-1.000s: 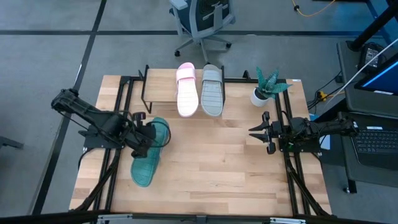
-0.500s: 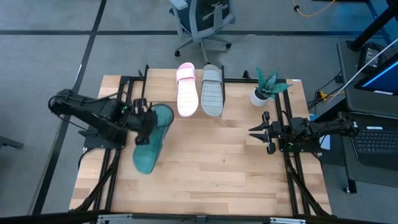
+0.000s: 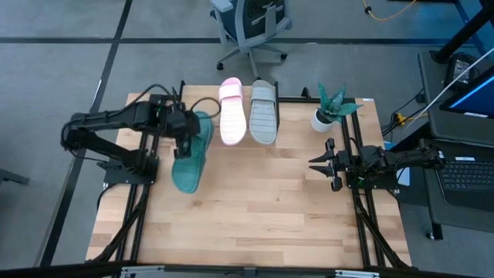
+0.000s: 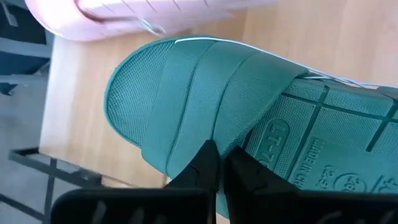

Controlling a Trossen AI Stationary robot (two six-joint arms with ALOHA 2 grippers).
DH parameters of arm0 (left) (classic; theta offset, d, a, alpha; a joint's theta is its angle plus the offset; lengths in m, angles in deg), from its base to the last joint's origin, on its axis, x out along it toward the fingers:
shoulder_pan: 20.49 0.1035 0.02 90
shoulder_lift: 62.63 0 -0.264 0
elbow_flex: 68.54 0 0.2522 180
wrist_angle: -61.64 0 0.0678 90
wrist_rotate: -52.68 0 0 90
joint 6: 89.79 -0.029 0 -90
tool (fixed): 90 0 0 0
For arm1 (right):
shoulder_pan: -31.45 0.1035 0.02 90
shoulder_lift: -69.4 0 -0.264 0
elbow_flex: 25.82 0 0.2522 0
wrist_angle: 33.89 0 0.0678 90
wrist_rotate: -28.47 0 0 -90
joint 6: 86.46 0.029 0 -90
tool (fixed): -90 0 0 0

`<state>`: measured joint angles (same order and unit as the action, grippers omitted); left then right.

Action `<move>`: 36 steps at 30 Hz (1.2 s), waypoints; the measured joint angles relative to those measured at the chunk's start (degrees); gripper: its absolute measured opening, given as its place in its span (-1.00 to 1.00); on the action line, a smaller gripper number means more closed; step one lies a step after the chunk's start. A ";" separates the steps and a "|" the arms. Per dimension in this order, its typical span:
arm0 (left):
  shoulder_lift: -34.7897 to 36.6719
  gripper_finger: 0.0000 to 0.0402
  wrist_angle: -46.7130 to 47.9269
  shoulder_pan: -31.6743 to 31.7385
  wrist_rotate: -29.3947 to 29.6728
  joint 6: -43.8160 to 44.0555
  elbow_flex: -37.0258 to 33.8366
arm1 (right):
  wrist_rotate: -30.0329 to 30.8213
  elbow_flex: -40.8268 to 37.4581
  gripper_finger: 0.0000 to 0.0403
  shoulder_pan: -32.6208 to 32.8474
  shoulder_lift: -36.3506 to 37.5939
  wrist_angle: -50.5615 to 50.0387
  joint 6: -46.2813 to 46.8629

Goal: Pick and place slippers onto the shelf
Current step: Put the pair of green slippers on the shelf

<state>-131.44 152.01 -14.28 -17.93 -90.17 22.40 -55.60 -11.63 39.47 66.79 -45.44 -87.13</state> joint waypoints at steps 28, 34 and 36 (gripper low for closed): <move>-6.50 -0.99 -7.07 28.33 -9.85 -18.85 11.60 | 0.02 0.00 -0.54 0.01 0.00 0.04 -7.42; -11.32 -0.99 -6.72 32.92 -10.19 -19.79 12.87 | 0.02 0.00 -0.54 -0.01 -0.01 0.04 -7.40; -12.46 -0.99 -6.52 34.09 -10.33 -20.74 12.87 | 0.02 0.00 -0.54 -0.01 -0.01 0.04 -7.40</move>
<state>-143.91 145.48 19.80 -28.26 -110.90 35.28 -55.57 -11.63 39.47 66.78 -45.39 -94.53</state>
